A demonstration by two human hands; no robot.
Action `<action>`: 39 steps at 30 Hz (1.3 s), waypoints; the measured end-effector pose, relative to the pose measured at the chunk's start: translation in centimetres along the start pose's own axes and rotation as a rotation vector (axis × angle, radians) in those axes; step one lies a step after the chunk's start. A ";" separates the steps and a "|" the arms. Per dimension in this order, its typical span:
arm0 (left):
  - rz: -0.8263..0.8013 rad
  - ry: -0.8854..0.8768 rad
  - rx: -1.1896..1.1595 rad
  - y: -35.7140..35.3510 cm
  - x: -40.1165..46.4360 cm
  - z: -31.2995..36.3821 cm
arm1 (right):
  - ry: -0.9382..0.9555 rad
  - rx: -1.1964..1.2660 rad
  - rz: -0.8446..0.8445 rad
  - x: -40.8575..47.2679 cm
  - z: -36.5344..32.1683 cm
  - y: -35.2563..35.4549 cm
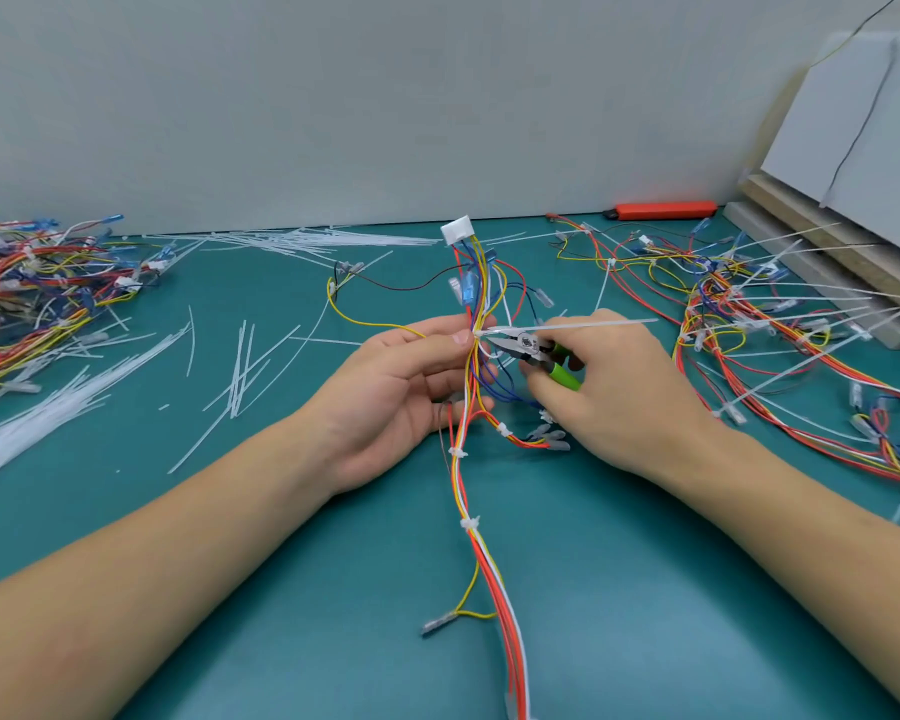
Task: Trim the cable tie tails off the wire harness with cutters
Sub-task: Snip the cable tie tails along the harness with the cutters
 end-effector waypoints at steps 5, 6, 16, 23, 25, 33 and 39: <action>-0.002 -0.015 0.043 0.1 0.0 -0.2 | 0.012 0.022 0.013 0.1 -0.2 0.2; -0.004 -0.013 0.047 0.1 0.0 -0.2 | 0.014 0.028 0.018 0.1 -0.2 0.2; -0.013 0.009 0.033 0.2 0.0 -0.1 | 0.027 0.062 -0.011 0.2 -0.1 0.1; 0.024 -0.008 0.072 -0.5 -0.2 -0.4 | 0.030 0.100 0.021 0.0 -0.6 0.5; 0.049 -0.020 0.069 -0.5 -0.2 -0.4 | 0.035 0.089 0.033 -0.1 -0.9 0.6; 0.030 -0.027 0.065 -0.3 -0.2 -0.4 | 0.010 0.052 -0.006 -0.2 -1.0 0.4; 0.015 -0.014 0.067 -0.3 -0.2 -0.3 | 0.059 -0.060 0.039 -0.3 -1.3 0.7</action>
Point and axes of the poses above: each hand's wrist, its own x-axis towards the middle knuckle, its own y-axis out of the back of the hand, z = x × y, the point moved 3 cm from there along x, towards the middle knuckle, and after that the axes turned 12 degrees about -x, right-handed, at the moved point
